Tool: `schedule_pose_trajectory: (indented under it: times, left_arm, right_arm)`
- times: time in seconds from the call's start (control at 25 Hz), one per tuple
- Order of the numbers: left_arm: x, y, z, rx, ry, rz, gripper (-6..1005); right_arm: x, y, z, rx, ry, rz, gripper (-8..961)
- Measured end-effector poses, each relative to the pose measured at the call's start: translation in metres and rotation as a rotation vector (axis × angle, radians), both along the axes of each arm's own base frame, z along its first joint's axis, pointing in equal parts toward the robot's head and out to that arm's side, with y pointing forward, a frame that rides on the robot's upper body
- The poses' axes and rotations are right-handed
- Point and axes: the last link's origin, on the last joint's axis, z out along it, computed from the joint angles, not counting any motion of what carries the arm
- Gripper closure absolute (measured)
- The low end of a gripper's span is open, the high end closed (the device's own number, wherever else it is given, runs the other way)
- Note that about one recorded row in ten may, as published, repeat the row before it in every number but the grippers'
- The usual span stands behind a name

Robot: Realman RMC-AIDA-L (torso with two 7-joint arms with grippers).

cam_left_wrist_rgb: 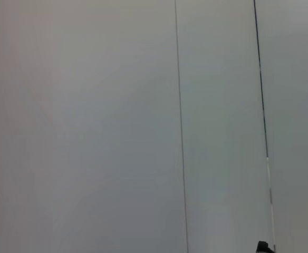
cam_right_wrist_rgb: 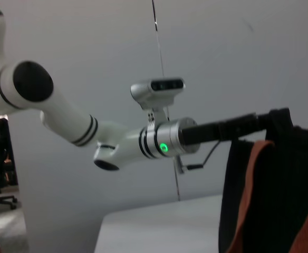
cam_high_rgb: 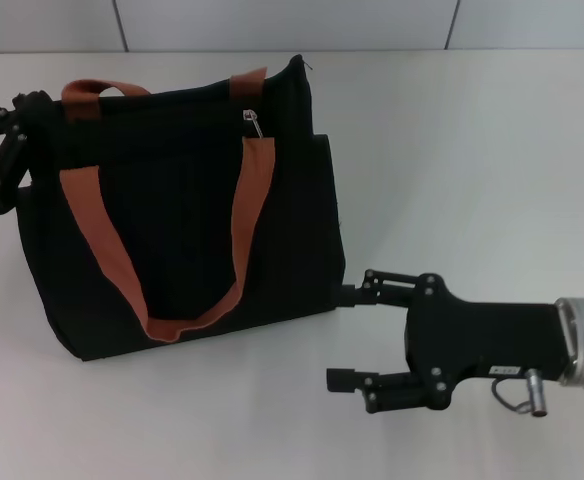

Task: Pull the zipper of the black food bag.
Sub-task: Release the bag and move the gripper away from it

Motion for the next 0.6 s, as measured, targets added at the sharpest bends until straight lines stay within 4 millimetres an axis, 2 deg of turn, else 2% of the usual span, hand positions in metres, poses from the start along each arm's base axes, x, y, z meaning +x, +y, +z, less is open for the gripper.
schedule_pose_trajectory:
  times: [0.08, 0.28, 0.48, 0.56, 0.6]
  left_arm:
    - [-0.003, 0.002, -0.002, -0.001, 0.002, 0.029, 931]
    - [-0.006, 0.003, -0.004, -0.029, -0.014, 0.067, 930]
    - [-0.011, 0.0, -0.001, -0.06, -0.027, 0.1, 883]
    - [-0.018, -0.006, 0.015, -0.092, -0.031, 0.126, 853]
    - [-0.019, -0.006, 0.016, -0.095, -0.031, 0.127, 838]
  right_arm:
    - [0.004, -0.003, -0.008, 0.006, -0.026, -0.007, 198]
    - [0.005, -0.004, -0.012, -0.003, -0.035, -0.008, 147]
    - [0.005, -0.004, -0.013, -0.001, -0.038, -0.005, 147]
    - [0.005, -0.003, -0.013, 0.002, -0.043, -0.005, 147]
    - [0.005, -0.003, -0.013, 0.005, -0.046, -0.006, 147]
